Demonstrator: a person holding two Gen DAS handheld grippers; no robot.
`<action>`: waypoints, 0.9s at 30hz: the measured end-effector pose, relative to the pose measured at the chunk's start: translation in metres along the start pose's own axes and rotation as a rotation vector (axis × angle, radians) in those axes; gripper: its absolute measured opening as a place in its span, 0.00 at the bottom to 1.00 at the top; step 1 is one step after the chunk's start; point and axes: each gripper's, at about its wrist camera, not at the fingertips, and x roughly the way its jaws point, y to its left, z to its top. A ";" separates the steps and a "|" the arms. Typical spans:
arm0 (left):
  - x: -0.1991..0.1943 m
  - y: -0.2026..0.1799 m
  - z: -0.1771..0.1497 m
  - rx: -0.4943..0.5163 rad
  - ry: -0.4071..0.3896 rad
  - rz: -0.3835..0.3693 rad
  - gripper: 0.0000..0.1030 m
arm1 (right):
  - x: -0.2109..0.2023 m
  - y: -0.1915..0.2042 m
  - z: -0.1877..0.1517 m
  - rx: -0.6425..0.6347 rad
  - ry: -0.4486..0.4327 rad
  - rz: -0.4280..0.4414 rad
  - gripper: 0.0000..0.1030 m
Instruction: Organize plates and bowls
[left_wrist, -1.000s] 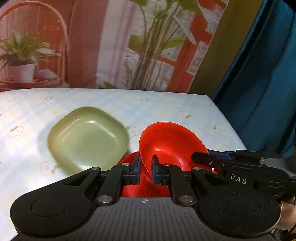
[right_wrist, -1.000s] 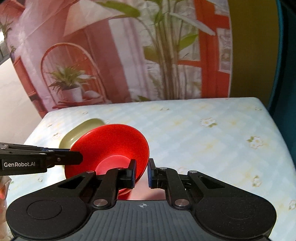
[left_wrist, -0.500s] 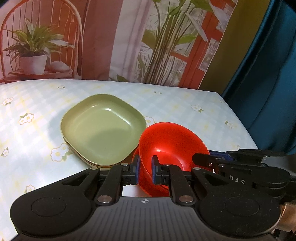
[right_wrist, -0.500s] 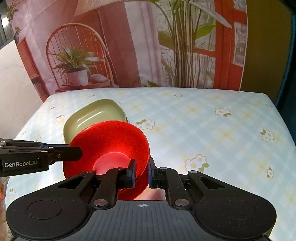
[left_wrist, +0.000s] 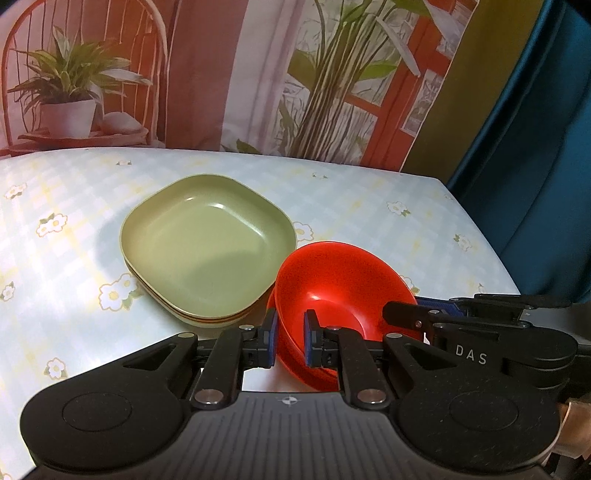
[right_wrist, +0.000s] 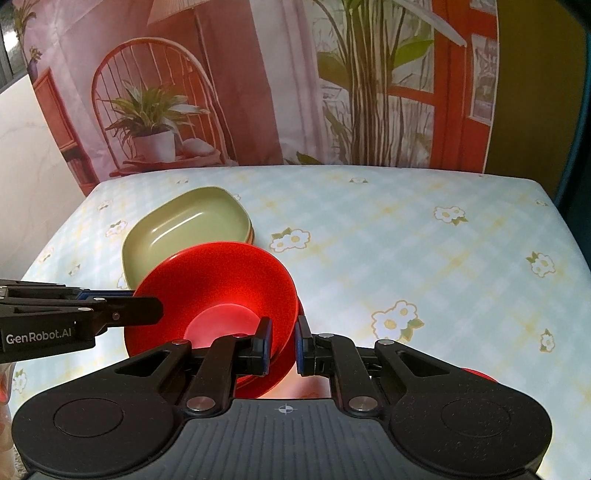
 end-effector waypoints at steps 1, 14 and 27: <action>0.000 0.000 0.000 0.000 0.001 -0.001 0.13 | 0.001 0.000 0.000 0.002 0.001 0.002 0.12; 0.007 0.002 -0.002 -0.018 0.024 -0.006 0.13 | 0.002 -0.001 0.000 0.003 0.001 0.002 0.12; 0.010 0.003 -0.004 -0.026 0.030 0.004 0.13 | 0.004 -0.001 0.001 -0.005 -0.008 -0.002 0.12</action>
